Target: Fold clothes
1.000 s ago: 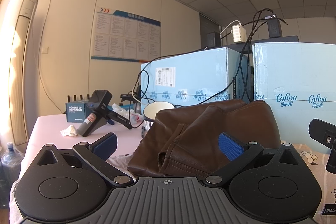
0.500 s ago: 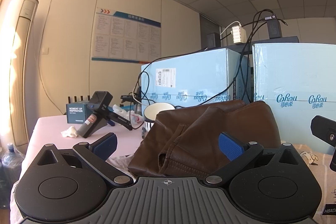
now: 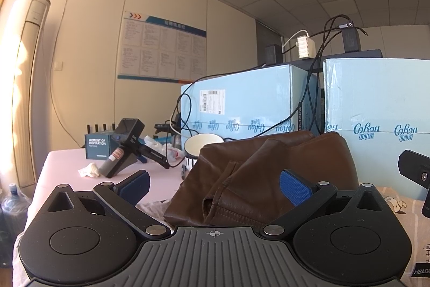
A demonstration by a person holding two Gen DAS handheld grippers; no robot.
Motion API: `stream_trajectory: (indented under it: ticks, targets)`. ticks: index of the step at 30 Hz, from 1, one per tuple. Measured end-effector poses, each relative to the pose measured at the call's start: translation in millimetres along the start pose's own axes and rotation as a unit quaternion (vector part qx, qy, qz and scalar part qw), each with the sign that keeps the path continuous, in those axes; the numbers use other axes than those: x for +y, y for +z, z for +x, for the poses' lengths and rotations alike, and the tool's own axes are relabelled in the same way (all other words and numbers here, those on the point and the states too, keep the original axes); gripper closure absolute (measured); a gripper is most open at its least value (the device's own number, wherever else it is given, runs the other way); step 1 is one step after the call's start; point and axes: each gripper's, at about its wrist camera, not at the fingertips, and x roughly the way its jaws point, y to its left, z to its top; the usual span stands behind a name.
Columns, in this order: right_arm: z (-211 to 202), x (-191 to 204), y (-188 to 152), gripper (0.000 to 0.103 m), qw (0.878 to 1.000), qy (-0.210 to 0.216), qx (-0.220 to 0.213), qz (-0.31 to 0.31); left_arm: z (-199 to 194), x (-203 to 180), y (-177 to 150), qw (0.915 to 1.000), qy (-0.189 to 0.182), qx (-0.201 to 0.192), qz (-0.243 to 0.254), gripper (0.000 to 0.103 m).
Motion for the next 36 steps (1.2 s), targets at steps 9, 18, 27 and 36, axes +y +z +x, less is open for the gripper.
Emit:
stream_trajectory:
  ticks: [9, 18, 27, 36]
  targets:
    - [-6, -9, 2, 0.0, 1.0, -0.01, -0.016, 0.022, 1, 2, 1, 1.0, -0.006, -0.001, -0.007, 0.0]
    - [-8, -5, 7, 0.0, 1.0, -0.018, -0.006, 0.017, -5, 9, 3, 0.9987, -0.026, -0.022, -0.037, 0.0]
    - [-15, 1, 19, 0.0, 0.999, -0.009, 0.03, 0.021, -6, 17, 4, 0.9961, -0.046, -0.019, -0.073, 0.0]
    - [-38, 7, 32, 0.0, 0.998, -0.048, 0.039, 0.022, -12, 24, 6, 0.9912, -0.073, -0.03, -0.106, 0.0]
